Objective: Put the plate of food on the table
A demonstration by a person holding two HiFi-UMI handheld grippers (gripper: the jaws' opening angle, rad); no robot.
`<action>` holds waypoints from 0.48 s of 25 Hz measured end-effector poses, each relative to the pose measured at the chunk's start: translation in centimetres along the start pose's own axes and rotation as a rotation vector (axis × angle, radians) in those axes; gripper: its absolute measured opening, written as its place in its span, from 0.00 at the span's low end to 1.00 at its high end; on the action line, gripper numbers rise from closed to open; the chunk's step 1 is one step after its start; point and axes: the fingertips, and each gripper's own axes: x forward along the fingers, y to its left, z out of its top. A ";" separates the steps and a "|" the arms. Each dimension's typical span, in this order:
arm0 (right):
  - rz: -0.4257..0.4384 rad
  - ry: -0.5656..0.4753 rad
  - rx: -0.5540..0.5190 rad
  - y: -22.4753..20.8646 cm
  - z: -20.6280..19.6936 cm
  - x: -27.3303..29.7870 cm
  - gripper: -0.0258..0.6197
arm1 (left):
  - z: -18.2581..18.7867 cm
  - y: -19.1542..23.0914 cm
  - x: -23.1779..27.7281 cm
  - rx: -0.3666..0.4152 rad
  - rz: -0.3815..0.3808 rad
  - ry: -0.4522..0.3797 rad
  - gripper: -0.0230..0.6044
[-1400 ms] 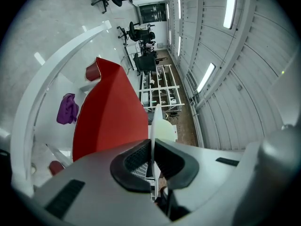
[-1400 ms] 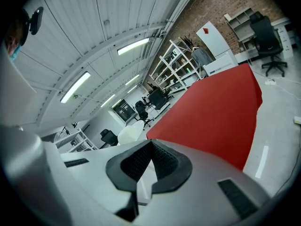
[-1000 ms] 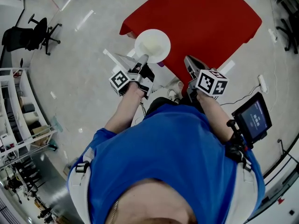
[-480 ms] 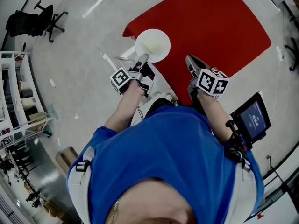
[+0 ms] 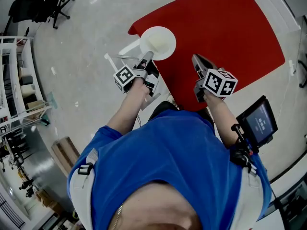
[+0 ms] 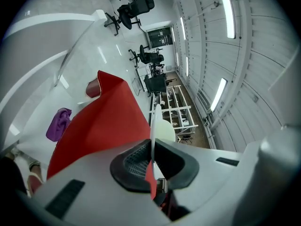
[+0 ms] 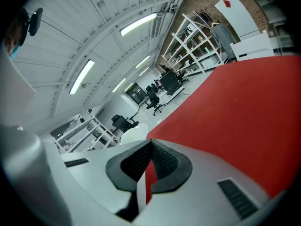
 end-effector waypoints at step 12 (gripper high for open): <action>0.036 0.085 -0.001 1.1 -0.9 0.8 0.04 | 0.2 1.6 -1.7 -0.030 0.062 -0.062 0.07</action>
